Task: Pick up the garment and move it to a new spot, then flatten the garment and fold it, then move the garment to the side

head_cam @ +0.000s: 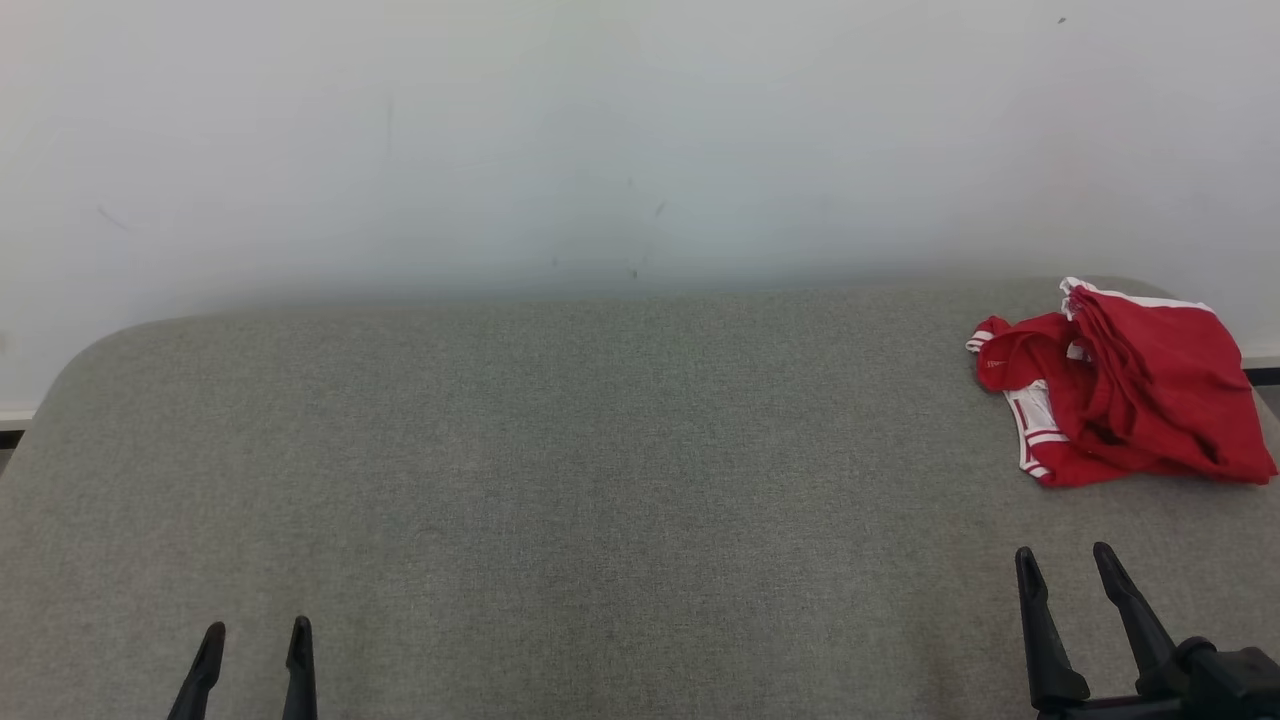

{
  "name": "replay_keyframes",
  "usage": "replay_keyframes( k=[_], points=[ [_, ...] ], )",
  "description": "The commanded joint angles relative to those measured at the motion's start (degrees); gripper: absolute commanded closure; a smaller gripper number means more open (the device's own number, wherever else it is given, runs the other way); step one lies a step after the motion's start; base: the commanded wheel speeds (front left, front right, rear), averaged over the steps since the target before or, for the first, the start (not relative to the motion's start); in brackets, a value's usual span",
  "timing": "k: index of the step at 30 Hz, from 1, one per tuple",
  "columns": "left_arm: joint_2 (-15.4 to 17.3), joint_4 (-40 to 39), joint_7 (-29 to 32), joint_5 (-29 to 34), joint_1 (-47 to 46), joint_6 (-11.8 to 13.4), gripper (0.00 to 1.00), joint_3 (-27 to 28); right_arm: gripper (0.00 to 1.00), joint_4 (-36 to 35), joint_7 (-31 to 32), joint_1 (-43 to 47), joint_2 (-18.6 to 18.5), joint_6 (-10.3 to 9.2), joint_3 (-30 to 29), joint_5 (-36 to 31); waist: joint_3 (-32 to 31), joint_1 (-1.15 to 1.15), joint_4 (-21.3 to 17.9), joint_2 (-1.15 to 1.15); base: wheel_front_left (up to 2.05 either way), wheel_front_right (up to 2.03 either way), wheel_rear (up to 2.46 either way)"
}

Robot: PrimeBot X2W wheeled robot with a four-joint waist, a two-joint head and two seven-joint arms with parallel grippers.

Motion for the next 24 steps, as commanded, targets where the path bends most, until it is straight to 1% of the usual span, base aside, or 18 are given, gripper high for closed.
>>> replay_keyframes(
  k=[1,10,11,16,24],
  points=[
    [0.38,-0.28,-0.03,-0.16,0.65,0.37,0.00,0.04,0.00,0.06,-0.07,0.49,0.18,-0.15,-0.15,0.35,0.06,0.00,0.05,0.00,0.00,0.00,0.00],
    [0.89,-0.78,0.48,-0.79,0.96,0.24,0.00,-0.12,0.00,0.66,-0.41,0.47,0.60,-0.15,0.21,0.89,0.24,0.00,0.19,0.00,0.00,0.00,0.00],
    [0.60,-0.61,0.50,-0.67,0.24,0.23,1.00,-0.11,1.00,0.64,-0.30,0.01,0.54,0.00,0.14,0.67,0.24,0.00,0.18,0.00,0.00,0.00,0.00],
    [-0.44,2.12,0.85,-1.67,0.65,0.20,1.00,-0.25,1.00,2.95,0.02,0.79,1.07,0.00,0.38,1.46,0.30,0.00,0.19,0.00,0.00,0.00,0.00],
    [-0.99,3.26,3.18,-10.31,-1.16,-0.22,1.00,0.35,1.00,3.68,2.02,-0.59,1.70,-0.01,-0.45,9.93,0.56,0.00,0.16,0.00,0.00,0.00,0.00]
  ],
)
